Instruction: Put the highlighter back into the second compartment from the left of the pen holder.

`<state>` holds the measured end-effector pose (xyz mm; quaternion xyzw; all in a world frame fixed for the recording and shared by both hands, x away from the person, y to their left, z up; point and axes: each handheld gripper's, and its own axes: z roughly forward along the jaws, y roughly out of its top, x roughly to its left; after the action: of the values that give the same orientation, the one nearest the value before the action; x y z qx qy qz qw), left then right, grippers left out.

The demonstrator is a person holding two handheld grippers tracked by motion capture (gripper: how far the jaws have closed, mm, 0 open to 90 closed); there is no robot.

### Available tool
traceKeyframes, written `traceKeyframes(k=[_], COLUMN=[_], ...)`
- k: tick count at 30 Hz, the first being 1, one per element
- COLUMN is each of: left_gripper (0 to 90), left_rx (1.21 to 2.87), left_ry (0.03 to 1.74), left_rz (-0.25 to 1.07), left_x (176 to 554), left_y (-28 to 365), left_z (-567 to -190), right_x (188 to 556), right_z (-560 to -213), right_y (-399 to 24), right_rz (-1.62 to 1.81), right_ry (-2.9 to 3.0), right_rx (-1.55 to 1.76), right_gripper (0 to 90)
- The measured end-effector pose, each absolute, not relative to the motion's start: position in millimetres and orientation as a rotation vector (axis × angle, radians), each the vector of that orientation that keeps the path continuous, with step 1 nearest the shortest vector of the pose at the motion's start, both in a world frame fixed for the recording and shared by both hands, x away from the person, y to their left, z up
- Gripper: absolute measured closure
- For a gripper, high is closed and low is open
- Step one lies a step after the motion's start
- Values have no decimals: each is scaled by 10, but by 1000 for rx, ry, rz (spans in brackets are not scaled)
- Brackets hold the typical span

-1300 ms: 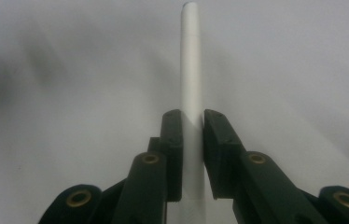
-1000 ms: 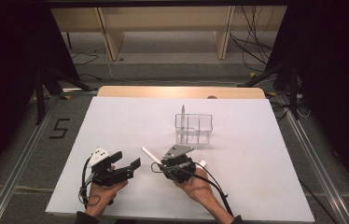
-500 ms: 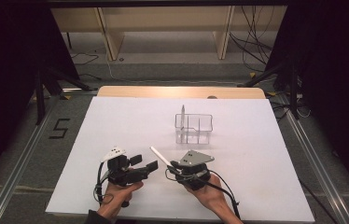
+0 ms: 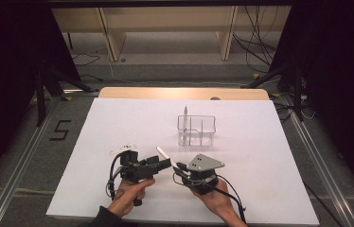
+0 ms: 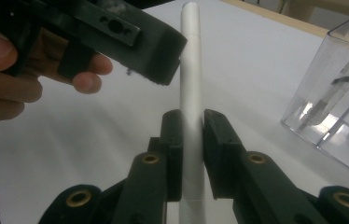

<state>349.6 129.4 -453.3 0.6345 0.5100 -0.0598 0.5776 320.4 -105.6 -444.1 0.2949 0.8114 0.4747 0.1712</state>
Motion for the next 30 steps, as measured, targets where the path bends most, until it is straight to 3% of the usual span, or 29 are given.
traceKeyframes(k=[9,30], left_gripper=[408,644], left_rx=[1392,1314], left_ry=[1188,1166], left_rz=[-252,-330], left_x=[3570,3576], left_y=[1299,1267], left_z=[-4578,-4634], right_x=[3184,3168], right_z=[-4430,-4434], right_y=[-1071,-1069], right_rz=[1345,1364], right_ry=[2296,2289], right_rx=[816,814], right_gripper=[791,792])
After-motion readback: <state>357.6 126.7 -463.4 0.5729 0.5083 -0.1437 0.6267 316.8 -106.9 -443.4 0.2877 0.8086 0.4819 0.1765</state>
